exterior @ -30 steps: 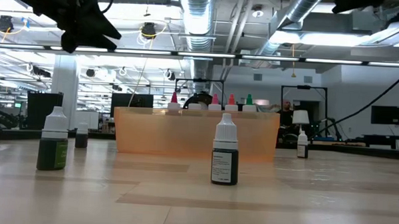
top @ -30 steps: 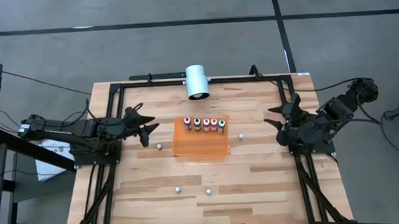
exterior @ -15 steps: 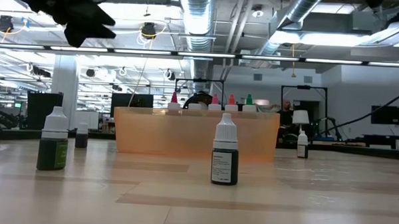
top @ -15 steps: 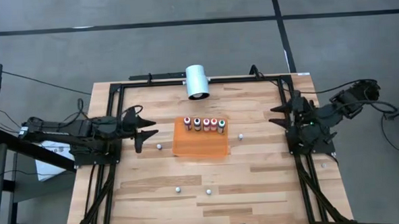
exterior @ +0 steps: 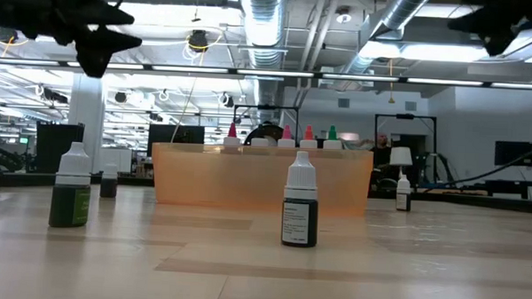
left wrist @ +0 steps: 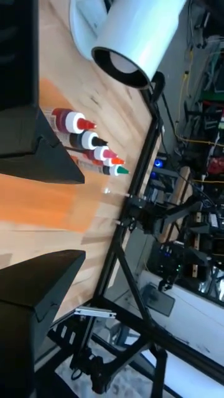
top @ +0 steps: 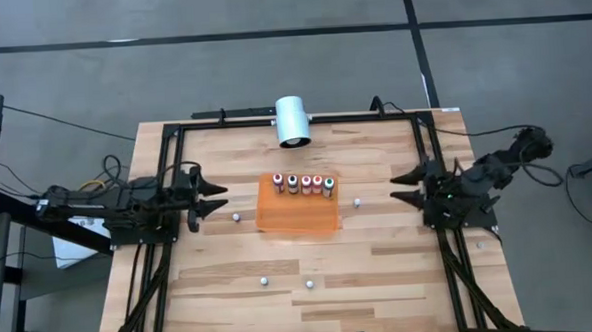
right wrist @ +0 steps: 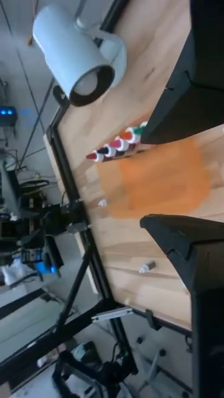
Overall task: Pick & Place food coloring
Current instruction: Put the top small green food coloring bottle into the orange bin
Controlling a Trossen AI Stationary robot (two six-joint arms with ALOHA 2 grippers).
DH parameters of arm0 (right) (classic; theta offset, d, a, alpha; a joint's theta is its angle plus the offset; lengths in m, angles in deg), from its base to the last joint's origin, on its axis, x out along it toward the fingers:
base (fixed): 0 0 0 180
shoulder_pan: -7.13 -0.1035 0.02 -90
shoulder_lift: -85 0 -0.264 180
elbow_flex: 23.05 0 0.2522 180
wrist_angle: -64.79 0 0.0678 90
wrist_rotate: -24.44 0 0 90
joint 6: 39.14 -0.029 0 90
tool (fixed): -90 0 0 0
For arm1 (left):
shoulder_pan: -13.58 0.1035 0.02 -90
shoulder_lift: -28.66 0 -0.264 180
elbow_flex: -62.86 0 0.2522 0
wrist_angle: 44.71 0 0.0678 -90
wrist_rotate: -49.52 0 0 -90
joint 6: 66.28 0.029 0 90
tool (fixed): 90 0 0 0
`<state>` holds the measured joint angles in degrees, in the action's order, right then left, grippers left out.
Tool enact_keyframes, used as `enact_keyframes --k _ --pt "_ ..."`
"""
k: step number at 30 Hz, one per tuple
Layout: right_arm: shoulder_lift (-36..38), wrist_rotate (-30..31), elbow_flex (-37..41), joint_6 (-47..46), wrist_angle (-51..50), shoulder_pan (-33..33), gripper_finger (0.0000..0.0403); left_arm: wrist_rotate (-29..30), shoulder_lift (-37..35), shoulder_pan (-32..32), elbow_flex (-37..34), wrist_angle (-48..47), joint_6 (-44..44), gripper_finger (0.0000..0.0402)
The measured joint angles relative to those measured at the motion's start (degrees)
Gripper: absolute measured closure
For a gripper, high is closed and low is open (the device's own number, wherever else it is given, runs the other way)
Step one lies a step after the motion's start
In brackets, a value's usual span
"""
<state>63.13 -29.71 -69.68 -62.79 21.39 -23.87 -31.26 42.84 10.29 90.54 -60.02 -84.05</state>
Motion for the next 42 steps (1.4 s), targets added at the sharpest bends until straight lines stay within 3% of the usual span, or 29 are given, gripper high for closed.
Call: enact_keyframes --k 6,11,14,20,30,36,42 --pt "-0.7 -3.6 6.9 -1.8 7.6 0.0 0.0222 -1.5 -0.4 0.0 -5.7 7.5 -1.0 0.0226" --pt "-2.6 -3.6 8.8 -1.9 8.7 0.5 0.0219 -1.5 -0.4 0.0 -8.3 8.2 -3.1 0.0226" --pt "-2.5 -4.9 10.4 -3.8 8.9 3.0 0.0218 -1.5 -0.4 0.0 -9.6 9.9 -4.0 0.0226" --pt "-4.7 -13.4 12.3 -6.4 9.2 10.7 0.022 -1.4 -0.4 0.0 -9.6 10.3 -4.7 0.0226" --pt "-18.2 -24.6 12.5 -8.5 10.3 23.0 0.022 -1.4 -0.4 0.0 -9.6 10.1 -6.9 0.0226" --pt "-24.6 -29.6 12.5 -9.1 14.0 25.7 0.0222 -1.4 -0.4 0.0 -9.6 10.0 -6.9 0.0226" --pt "-27.8 -30.1 12.5 -15.7 18.1 25.9 0.0221 -1.3 -0.4 0.0 -9.6 9.7 -6.7 0.0226"
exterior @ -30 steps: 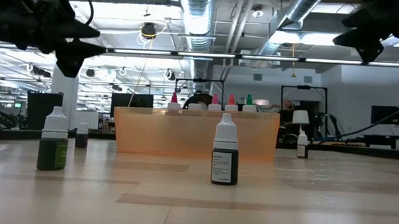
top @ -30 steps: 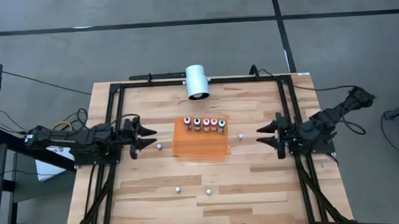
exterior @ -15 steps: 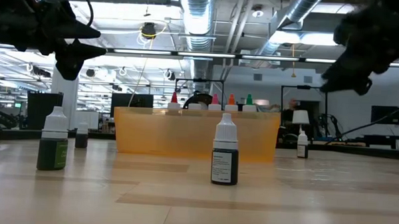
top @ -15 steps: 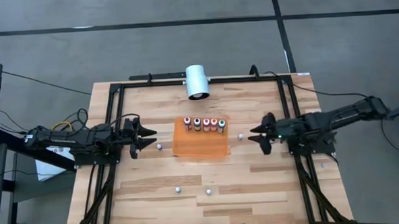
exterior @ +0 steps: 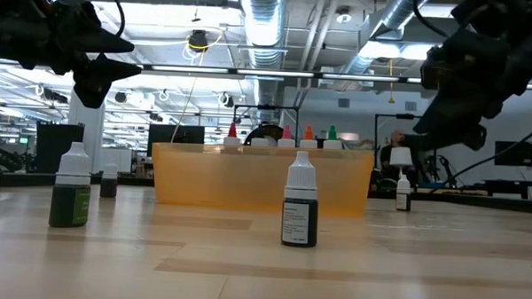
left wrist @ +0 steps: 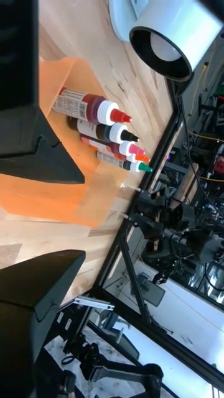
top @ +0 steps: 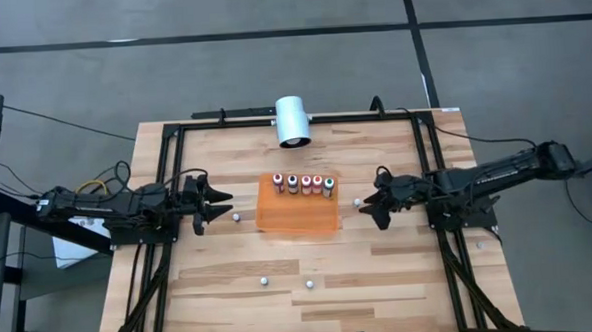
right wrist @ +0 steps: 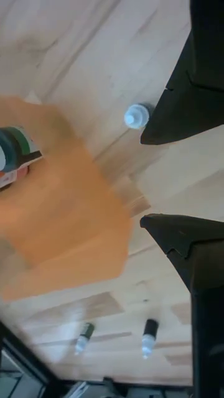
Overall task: Pick & Place food coloring
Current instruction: Put the top small green food coloring bottle into the orange bin
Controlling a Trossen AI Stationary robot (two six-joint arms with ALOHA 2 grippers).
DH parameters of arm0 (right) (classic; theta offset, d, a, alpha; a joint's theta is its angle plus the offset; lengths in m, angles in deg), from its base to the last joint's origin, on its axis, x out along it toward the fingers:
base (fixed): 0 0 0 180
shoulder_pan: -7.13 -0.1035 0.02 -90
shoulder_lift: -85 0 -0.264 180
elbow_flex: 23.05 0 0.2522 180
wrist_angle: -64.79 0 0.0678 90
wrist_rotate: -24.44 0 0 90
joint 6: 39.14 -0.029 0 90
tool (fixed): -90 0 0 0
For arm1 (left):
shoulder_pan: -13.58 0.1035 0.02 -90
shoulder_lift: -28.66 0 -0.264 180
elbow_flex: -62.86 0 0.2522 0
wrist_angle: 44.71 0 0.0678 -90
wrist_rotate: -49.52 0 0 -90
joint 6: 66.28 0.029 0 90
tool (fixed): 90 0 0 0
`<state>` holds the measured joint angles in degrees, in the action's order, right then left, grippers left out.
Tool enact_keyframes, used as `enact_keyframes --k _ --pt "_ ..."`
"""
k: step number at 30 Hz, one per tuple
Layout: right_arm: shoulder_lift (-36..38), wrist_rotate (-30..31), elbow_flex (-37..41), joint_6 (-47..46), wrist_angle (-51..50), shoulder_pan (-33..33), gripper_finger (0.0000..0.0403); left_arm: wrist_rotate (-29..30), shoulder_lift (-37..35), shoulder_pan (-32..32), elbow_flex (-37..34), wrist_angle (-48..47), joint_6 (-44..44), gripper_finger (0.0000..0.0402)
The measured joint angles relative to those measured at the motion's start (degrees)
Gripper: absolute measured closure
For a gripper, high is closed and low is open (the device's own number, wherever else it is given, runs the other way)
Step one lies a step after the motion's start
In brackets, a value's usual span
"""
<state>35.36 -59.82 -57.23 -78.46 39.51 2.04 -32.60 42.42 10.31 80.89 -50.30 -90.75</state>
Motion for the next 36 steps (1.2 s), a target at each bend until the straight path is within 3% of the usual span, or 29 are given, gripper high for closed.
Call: enact_keyframes --k 20,25,36 --pt "-0.2 0.0 0.0 -1.1 4.3 0.0 0.0224 0.0 0.0 0.0 0.0 -0.9 0.0 0.0226" --pt "-0.2 -3.3 -0.1 3.1 4.0 0.1 0.0238 0.0 0.0 0.0 0.0 -1.0 -0.1 0.0226" --pt "-5.9 -4.3 -11.3 16.9 -13.6 0.3 0.0297 0.0 0.0 0.0 0.0 -1.1 -0.2 0.0226"
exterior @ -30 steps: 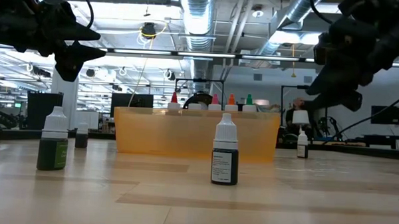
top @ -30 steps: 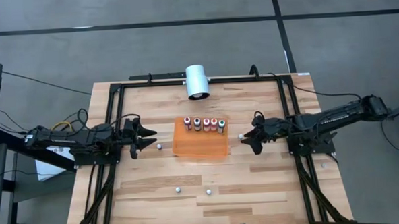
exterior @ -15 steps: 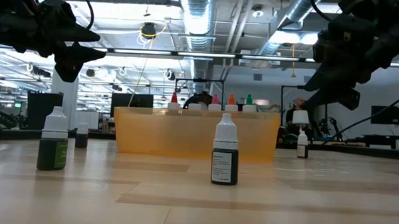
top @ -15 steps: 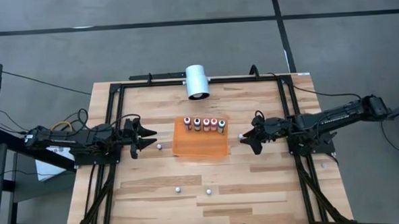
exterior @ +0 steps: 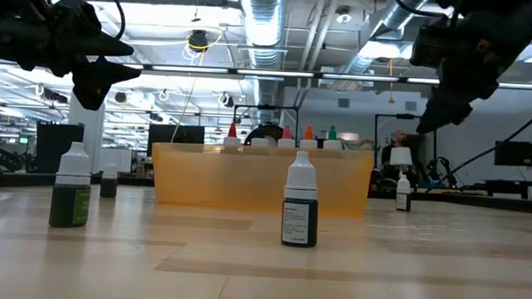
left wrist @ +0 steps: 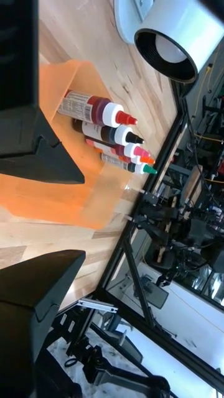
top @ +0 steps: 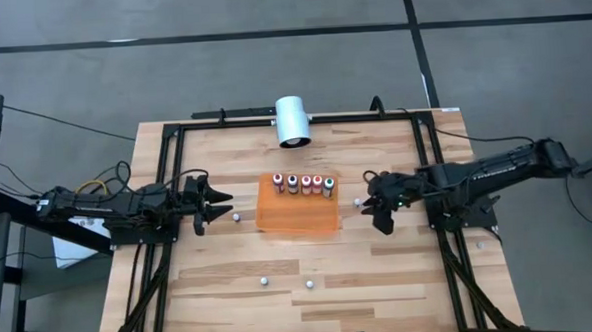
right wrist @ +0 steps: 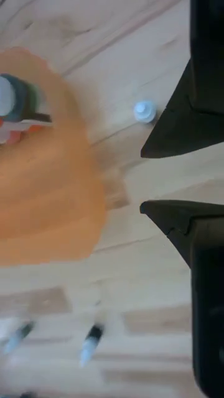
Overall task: Pick & Place food coloring
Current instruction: Put the top small green food coloring bottle into the orange bin
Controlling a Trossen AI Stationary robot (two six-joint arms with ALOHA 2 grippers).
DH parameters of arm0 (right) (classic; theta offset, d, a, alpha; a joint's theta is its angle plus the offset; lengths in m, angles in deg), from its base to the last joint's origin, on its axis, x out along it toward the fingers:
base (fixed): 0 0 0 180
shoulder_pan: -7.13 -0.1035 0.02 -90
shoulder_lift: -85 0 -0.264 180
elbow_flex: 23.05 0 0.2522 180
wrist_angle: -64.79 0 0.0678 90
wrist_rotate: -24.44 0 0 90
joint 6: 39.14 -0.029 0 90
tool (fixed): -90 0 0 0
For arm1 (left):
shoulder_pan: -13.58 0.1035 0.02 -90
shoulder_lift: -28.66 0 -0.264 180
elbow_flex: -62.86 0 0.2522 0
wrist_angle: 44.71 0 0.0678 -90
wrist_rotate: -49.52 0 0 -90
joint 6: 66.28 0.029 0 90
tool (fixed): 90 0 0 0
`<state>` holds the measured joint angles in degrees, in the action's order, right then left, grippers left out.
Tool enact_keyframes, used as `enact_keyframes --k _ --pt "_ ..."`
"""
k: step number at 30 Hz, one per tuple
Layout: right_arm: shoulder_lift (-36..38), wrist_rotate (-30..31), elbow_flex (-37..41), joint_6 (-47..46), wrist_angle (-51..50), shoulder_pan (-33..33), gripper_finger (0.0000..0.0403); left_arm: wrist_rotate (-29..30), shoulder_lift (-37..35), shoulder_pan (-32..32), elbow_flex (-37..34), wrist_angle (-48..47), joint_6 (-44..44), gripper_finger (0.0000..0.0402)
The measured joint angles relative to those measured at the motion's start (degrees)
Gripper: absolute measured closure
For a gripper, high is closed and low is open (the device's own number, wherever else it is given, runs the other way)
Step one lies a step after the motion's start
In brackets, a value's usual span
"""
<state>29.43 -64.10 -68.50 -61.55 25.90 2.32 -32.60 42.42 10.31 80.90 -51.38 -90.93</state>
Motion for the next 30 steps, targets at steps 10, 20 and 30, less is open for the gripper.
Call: enact_keyframes --k 10,20,30 --pt "-12.9 1.5 -4.1 3.3 -4.5 2.0 0.0282 0.0 0.0 0.0 0.0 -0.6 0.0 0.0226" --pt "-19.9 1.7 -7.4 7.4 -4.8 6.7 0.0229 0.0 0.0 0.0 0.0 -1.9 0.0 0.0226" --pt "-22.6 1.6 -7.5 8.0 -4.8 9.6 0.0204 0.0 0.0 0.0 0.0 -2.2 0.2 0.0226"
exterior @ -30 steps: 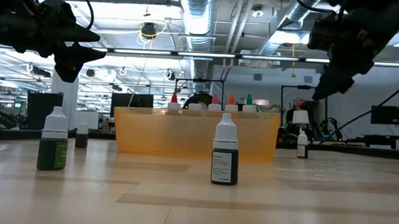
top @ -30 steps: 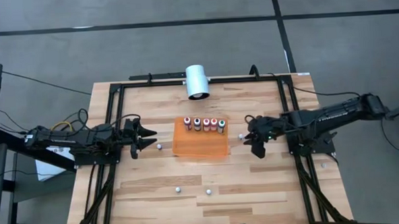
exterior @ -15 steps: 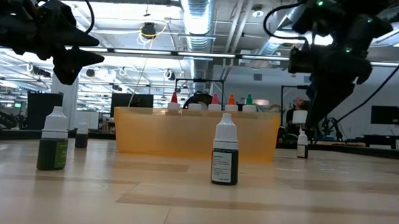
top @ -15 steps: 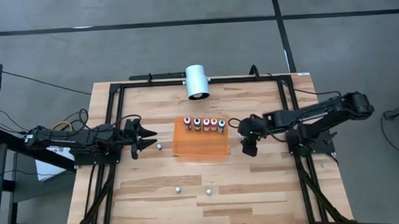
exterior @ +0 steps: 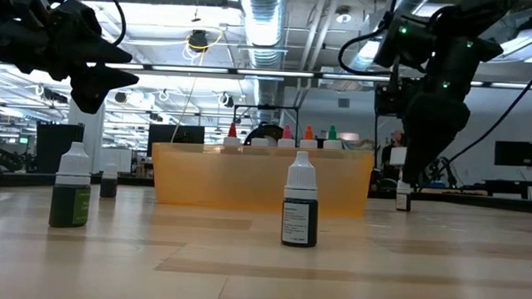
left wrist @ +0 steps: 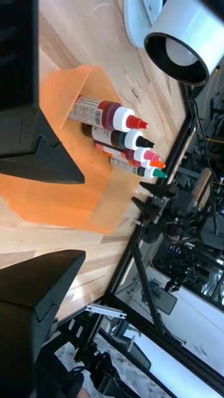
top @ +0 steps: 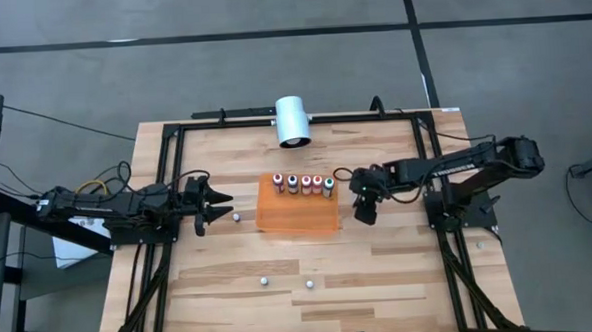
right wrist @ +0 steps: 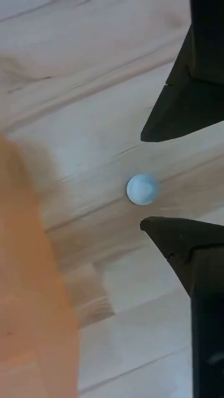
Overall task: Pick & Place food coloring
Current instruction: Put the top small green food coloring bottle into the orange bin
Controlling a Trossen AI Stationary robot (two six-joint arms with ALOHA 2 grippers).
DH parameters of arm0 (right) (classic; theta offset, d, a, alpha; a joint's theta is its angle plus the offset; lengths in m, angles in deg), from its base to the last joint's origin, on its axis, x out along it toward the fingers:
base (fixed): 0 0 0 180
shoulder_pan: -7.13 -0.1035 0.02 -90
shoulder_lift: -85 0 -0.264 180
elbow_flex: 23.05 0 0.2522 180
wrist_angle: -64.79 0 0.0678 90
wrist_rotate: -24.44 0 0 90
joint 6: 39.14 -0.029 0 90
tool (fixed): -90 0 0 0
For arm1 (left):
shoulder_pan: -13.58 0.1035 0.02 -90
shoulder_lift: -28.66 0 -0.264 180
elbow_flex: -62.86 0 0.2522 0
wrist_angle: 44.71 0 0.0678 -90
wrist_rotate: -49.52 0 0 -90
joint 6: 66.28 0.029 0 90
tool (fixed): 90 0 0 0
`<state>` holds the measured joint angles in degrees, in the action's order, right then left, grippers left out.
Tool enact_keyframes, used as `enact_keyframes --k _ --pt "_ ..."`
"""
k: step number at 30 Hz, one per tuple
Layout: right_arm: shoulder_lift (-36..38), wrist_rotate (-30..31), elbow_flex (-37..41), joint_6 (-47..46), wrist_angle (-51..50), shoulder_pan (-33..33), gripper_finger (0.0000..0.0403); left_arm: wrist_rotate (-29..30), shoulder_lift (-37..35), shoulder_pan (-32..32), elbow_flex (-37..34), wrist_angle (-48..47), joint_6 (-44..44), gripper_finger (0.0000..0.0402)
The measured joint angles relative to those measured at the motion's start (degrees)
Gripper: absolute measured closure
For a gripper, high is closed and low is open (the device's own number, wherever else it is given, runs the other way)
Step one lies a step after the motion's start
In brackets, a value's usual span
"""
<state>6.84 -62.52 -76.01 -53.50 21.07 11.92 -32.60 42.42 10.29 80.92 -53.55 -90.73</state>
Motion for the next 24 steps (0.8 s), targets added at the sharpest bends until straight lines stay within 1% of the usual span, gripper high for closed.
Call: enact_keyframes --k 7,11,17,21,24 --pt "0.0 0.0 0.0 1.2 0.3 1.1 0.0215 0.0 0.0 0.0 0.0 -0.4 0.2 0.0226" --pt "-1.4 -0.1 0.1 1.4 0.0 1.1 0.0226 0.0 0.0 0.0 0.0 -0.5 0.2 0.0226" --pt "-6.7 -0.3 0.1 2.4 2.8 0.9 0.0231 0.0 0.0 0.0 0.0 -0.7 0.2 0.0226" --pt "-9.0 -0.3 0.1 2.4 3.6 1.0 0.0228 -0.1 0.0 0.0 0.0 -1.1 -0.1 0.0226" --pt "-9.2 -0.2 0.0 2.4 3.8 1.0 0.0226 -0.1 0.0 0.0 0.0 -1.0 -0.2 0.0226"
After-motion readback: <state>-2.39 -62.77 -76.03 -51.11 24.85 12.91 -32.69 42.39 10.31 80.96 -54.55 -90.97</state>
